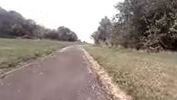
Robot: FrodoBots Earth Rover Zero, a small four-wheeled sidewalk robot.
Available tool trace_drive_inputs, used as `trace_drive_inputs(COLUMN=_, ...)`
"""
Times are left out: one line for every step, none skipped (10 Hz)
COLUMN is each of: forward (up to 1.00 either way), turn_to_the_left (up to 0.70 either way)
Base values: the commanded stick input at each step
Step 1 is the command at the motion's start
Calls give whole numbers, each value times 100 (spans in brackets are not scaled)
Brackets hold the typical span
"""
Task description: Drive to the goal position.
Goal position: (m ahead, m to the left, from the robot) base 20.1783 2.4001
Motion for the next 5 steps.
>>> trace_drive_inputs(forward=70, turn_to_the_left=4)
trace_drive_inputs(forward=70, turn_to_the_left=2)
trace_drive_inputs(forward=70, turn_to_the_left=2)
trace_drive_inputs(forward=70, turn_to_the_left=3)
trace_drive_inputs(forward=70, turn_to_the_left=2)
